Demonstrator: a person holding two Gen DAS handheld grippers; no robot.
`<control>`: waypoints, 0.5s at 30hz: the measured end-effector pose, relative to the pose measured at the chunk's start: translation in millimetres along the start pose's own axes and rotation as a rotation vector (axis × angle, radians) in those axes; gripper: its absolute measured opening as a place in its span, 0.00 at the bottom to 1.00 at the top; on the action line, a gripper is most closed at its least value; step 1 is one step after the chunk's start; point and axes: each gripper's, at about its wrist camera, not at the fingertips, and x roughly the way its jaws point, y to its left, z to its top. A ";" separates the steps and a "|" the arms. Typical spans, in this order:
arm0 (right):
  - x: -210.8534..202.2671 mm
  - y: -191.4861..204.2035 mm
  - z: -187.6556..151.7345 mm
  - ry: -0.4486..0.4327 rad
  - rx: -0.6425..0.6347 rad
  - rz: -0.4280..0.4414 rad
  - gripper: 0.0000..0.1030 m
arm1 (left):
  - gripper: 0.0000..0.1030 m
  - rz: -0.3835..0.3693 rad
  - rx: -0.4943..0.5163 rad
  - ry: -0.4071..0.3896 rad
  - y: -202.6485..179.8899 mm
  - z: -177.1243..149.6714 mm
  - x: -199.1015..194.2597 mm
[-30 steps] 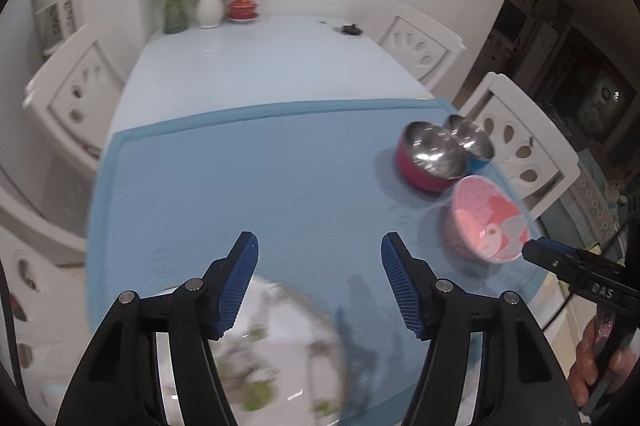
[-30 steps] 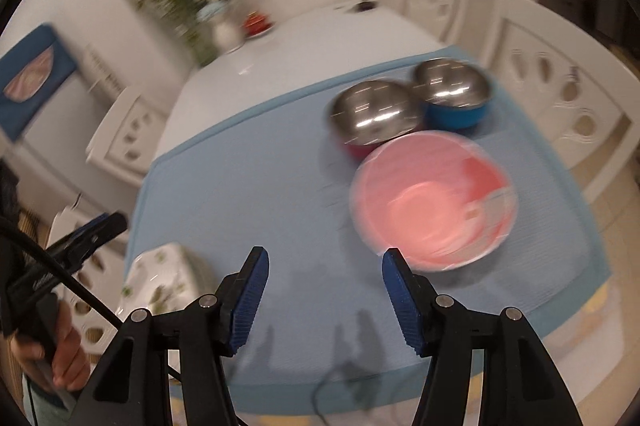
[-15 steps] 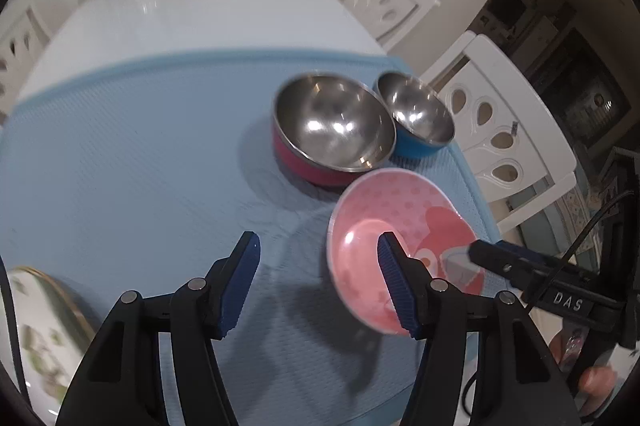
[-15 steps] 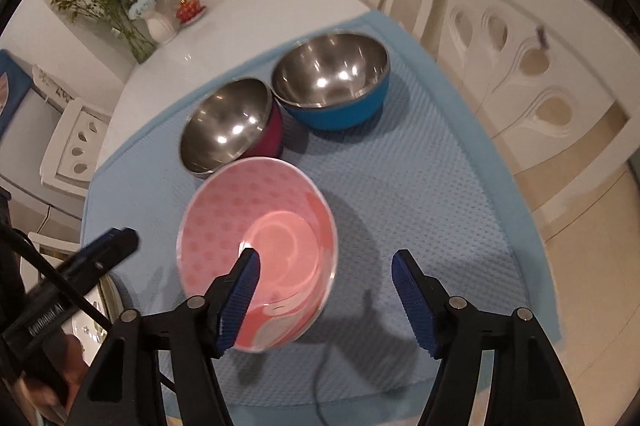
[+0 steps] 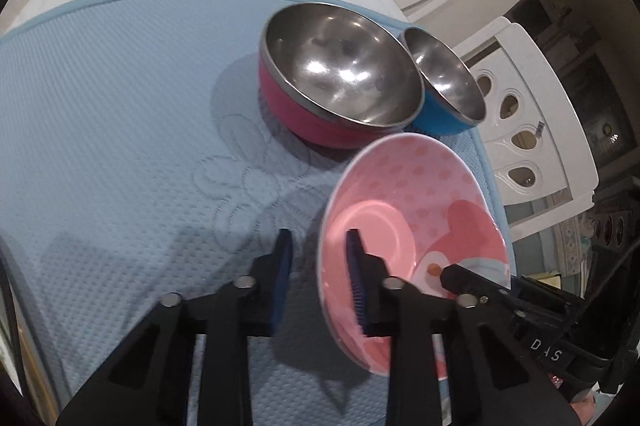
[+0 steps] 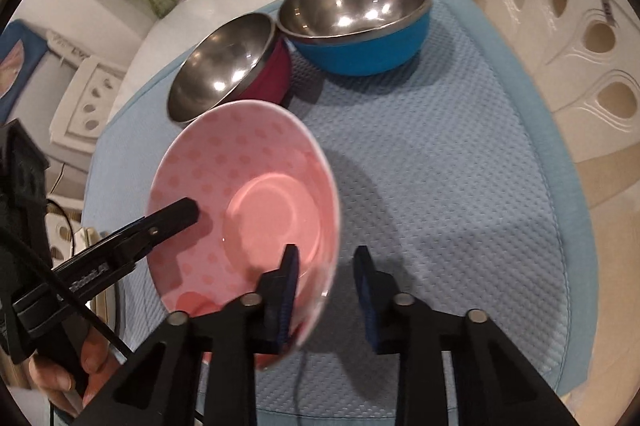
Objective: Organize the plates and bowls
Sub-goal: 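Lift the pink bowl with both grippers and carry it beside the plate stack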
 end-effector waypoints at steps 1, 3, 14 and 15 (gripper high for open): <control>-0.1 0.9 -0.6 0.000 -0.012 0.004 0.22 | 0.17 -0.010 0.003 -0.003 -2.0 -1.8 0.1; -0.9 3.4 -1.8 0.001 -0.034 0.016 0.21 | 0.17 -0.008 0.009 -0.009 -5.1 -4.6 -0.9; -5.2 17.0 -12.8 0.007 -0.113 0.018 0.21 | 0.17 0.016 0.007 -0.042 -7.8 -17.9 -14.6; -6.7 18.9 -14.0 0.014 -0.115 0.023 0.21 | 0.17 0.018 0.008 -0.041 -7.8 -19.1 -16.5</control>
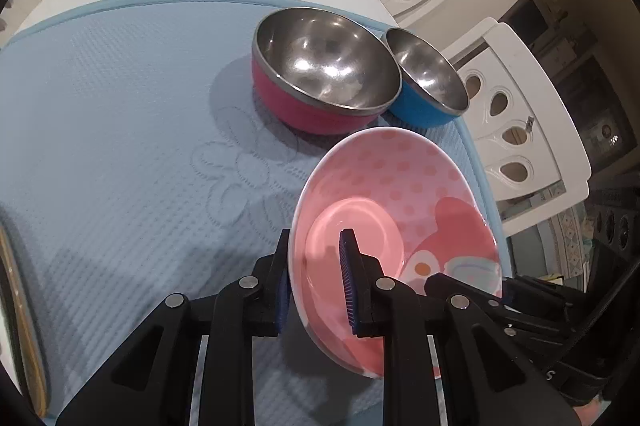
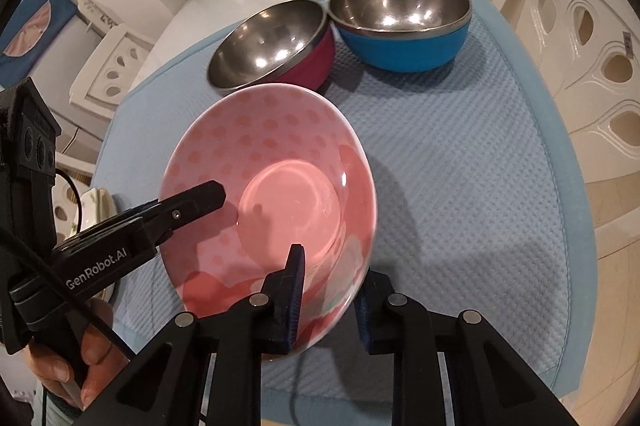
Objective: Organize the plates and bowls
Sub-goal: 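Lift the pink bowl with both grippers and carry it beside the plate stack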
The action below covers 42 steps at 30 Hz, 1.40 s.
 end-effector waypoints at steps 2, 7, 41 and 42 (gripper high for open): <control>-3.8 4.5 -0.6 0.009 -0.003 0.002 0.21 | 0.17 0.000 -0.001 -0.006 0.7 -3.5 -8.6; -17.4 24.7 -4.1 0.020 -0.026 0.022 0.21 | 0.18 0.031 0.009 -0.057 2.5 -12.4 -40.1; 16.4 83.5 -22.8 0.176 -0.129 0.010 0.23 | 0.22 0.054 -0.128 -0.045 51.6 -53.1 -47.4; 17.1 84.4 -23.6 0.176 -0.129 0.012 0.23 | 0.22 0.053 -0.131 -0.045 52.4 -52.9 -47.2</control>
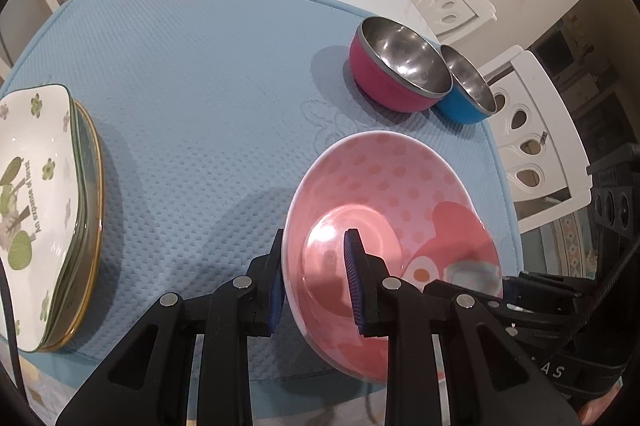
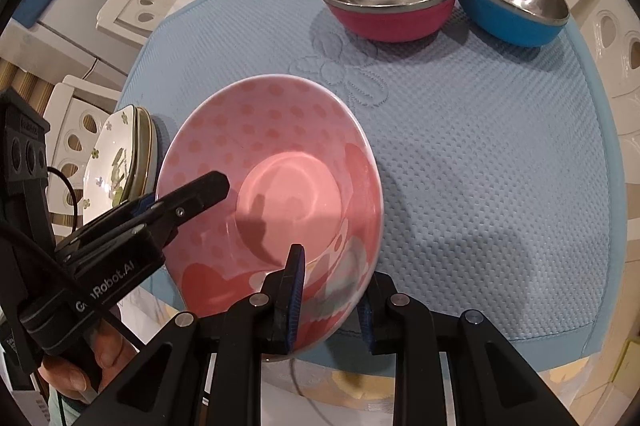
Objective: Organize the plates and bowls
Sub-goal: 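Lift the pink bowl with both grippers and carry it beside the plate stack, then lower the pink bowl onto the mat and open both grippers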
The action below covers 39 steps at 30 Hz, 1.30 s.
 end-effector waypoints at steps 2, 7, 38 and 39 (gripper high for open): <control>1.2 0.4 -1.1 0.001 -0.002 0.006 0.23 | 0.22 0.002 -0.007 0.003 1.8 -0.4 0.8; 4.3 1.3 -2.9 0.006 -0.003 0.014 0.23 | 0.22 0.015 -0.025 0.004 4.5 -2.3 3.8; -117.6 -60.0 31.2 -0.301 0.138 0.195 0.50 | 0.41 -0.026 0.128 -0.174 -42.6 85.7 -58.1; -120.5 -64.4 33.3 -0.315 0.148 0.206 0.61 | 0.44 -0.038 0.130 -0.172 -46.4 93.9 -54.3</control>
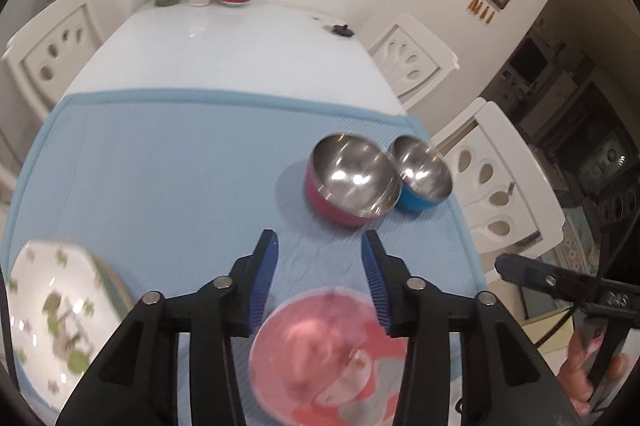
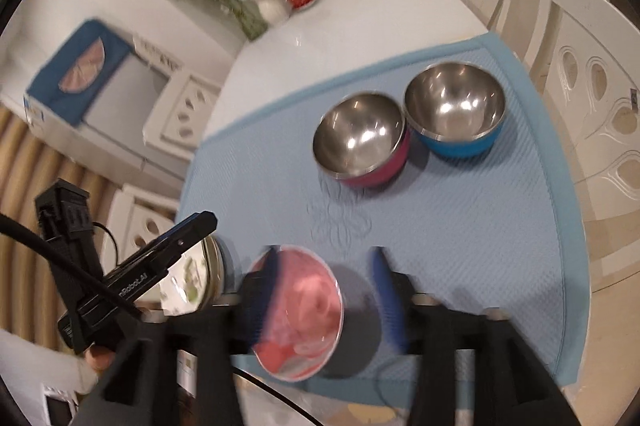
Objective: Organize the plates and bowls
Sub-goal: 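Lower the pink bowl onto the mat and open both grippers, then close both grippers on the rim of the magenta steel bowl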
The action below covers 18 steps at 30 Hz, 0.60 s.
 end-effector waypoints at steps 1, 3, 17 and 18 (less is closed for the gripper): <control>-3.5 -3.6 2.9 -0.020 0.011 0.013 0.62 | 0.45 -0.012 0.002 0.003 -2.0 6.6 5.2; -5.9 -10.4 9.3 -0.048 0.022 0.026 0.62 | 0.46 -0.034 0.002 0.016 -4.7 17.6 16.4; 86.5 -56.0 50.8 0.044 0.070 -0.033 0.54 | 0.46 -0.091 -0.054 0.214 10.6 57.2 139.6; 93.8 -56.8 53.4 0.055 0.068 -0.032 0.54 | 0.46 -0.089 -0.054 0.228 12.4 58.1 148.4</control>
